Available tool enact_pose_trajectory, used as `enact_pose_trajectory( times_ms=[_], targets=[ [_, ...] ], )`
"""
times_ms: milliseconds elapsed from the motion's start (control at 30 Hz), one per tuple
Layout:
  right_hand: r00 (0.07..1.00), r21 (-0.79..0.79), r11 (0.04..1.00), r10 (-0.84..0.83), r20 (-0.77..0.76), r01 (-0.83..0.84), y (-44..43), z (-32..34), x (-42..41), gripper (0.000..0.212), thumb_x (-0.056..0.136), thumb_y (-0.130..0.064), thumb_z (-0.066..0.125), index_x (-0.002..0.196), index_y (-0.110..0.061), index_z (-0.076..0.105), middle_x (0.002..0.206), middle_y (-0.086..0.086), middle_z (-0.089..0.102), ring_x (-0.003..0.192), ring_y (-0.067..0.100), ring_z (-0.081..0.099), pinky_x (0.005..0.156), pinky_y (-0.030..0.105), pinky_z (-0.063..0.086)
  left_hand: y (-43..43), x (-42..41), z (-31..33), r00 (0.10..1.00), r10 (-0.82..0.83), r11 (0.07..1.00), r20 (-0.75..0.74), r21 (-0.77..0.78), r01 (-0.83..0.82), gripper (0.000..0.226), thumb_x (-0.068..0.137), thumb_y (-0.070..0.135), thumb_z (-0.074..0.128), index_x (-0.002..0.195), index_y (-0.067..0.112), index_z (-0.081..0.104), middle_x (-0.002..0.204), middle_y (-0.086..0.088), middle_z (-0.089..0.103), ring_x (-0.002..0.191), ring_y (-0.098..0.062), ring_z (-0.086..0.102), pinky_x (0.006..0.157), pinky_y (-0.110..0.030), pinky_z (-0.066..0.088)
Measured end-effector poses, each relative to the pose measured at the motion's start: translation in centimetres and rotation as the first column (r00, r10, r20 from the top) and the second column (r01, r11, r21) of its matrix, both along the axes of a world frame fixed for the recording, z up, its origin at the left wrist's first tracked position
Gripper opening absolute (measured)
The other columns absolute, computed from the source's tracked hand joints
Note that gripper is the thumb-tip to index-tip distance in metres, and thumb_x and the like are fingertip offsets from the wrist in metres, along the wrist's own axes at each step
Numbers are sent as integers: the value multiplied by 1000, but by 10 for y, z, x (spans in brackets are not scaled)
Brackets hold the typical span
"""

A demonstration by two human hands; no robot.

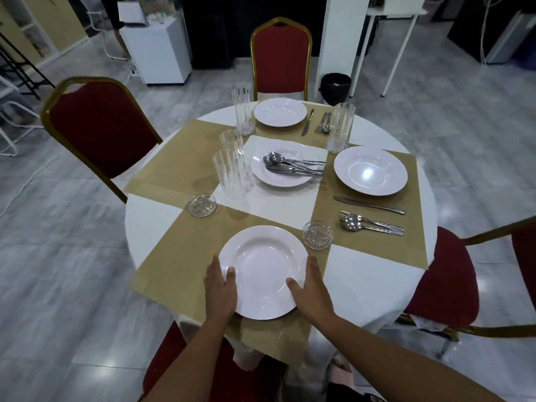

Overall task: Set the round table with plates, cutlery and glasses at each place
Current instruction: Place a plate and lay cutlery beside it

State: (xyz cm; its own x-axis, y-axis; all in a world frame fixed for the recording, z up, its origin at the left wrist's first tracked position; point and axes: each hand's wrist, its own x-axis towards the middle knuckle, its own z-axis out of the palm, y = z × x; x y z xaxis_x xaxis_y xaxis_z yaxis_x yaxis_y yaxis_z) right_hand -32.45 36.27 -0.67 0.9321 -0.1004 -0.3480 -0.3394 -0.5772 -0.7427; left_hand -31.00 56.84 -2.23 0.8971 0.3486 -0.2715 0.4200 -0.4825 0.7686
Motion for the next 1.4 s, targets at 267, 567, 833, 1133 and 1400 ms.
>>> enact_pose_trajectory(
  times_ms=[267,567,833,1133,1400],
  targets=[
    [972,-134,989,-28,233,61,-16,33,32,55,100,-26,47,152,-26,29,161,-10,22,147,14,24,110,32,33,-7,21,23,993,-19,964,115,265,-12,50,101,33,38,147,14,33,159,-6,22,148,-21,15,121,-41,10],
    [938,-235,968,4,346,83,-69,65,127,24,91,-10,52,107,-14,69,116,3,65,118,23,53,90,28,40,-47,80,44,979,-39,977,199,213,-4,35,96,21,49,130,12,52,135,-5,53,126,-24,48,104,-34,36],
    [955,-365,924,201,217,-112,-97,78,262,25,91,-15,49,96,-10,73,98,10,70,99,30,63,77,34,50,-110,176,49,981,-84,986,173,154,58,34,95,19,51,129,15,55,126,-3,58,116,-20,53,99,-30,37],
    [880,-571,730,475,28,-376,-95,36,376,25,85,-15,50,97,-16,71,102,4,67,106,28,59,78,30,47,-152,280,26,994,-113,878,-1,468,100,38,96,27,45,133,24,51,136,2,52,126,-18,46,105,-33,31],
    [803,-580,642,595,-36,-502,-91,25,400,22,86,-12,50,102,-14,65,102,8,69,100,30,62,73,30,43,-169,303,17,998,-33,809,-62,584,63,37,94,24,43,128,30,54,127,8,55,124,-15,44,101,-34,25]
  ],
)
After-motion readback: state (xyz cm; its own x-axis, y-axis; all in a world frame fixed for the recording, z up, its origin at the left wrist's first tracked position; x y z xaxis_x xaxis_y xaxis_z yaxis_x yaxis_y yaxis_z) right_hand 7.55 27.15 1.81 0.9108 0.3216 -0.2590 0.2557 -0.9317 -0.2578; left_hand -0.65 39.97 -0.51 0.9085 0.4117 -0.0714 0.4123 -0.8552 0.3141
